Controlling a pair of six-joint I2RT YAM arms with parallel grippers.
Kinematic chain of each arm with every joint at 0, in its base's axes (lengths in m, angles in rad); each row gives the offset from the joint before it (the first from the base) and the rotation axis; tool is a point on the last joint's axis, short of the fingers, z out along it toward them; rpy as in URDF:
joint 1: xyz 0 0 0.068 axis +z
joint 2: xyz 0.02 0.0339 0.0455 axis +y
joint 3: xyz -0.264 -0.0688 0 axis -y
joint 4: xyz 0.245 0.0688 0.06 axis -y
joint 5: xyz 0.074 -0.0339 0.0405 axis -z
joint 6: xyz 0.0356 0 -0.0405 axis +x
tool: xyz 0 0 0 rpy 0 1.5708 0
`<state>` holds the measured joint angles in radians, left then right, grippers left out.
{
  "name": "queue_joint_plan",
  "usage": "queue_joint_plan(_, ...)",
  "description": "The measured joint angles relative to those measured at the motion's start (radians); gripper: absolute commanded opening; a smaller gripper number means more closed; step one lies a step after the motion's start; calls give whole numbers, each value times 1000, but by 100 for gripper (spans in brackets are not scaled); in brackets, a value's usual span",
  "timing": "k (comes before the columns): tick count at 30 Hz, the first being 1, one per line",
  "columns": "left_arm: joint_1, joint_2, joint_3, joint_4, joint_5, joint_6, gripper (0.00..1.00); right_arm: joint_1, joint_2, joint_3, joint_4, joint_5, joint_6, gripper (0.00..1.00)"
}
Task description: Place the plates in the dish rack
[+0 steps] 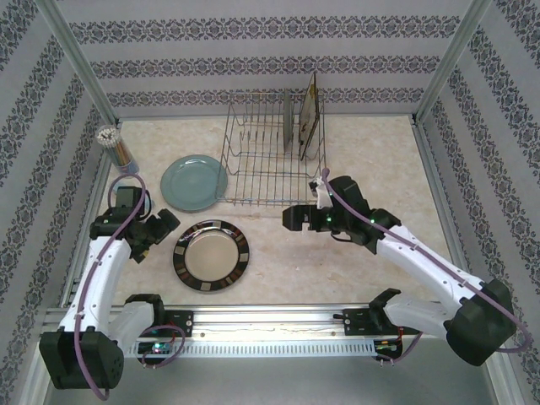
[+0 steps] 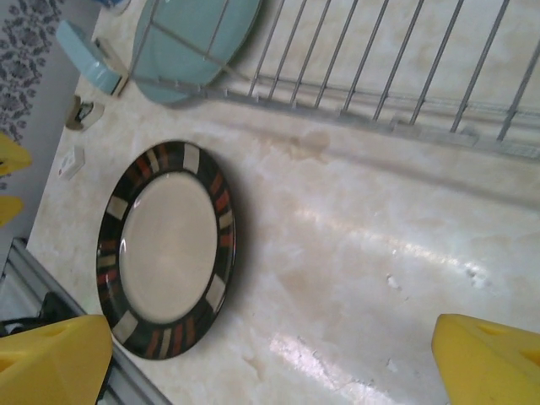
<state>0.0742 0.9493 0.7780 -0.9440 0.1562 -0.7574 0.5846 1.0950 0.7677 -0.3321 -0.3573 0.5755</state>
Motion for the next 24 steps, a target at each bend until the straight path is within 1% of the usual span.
queue_joint_plan(5, 0, -3, -89, 64, 46, -12, 100, 92, 9, -61, 35, 26, 55, 97)
queue_joint_plan(11, 0, -5, -145, 143, 85, -14, 100, 166, 97, -73, 123, 45, 113, 96)
queue_joint_plan(13, 0, -14, -169, 174, 96, -14, 100, 185, 131, -79, 171, 47, 130, 94)
queue_joint_plan(16, 0, -32, -212, 213, 111, -14, 100, 206, 190, -92, 243, 50, 158, 86)
queue_joint_plan(18, 0, -40, -237, 242, 127, -14, 100, 212, 233, -110, 309, 49, 184, 83)
queue_joint_plan(24, 0, -45, -277, 315, 172, -10, 100, 243, 375, -148, 471, 46, 261, 78)
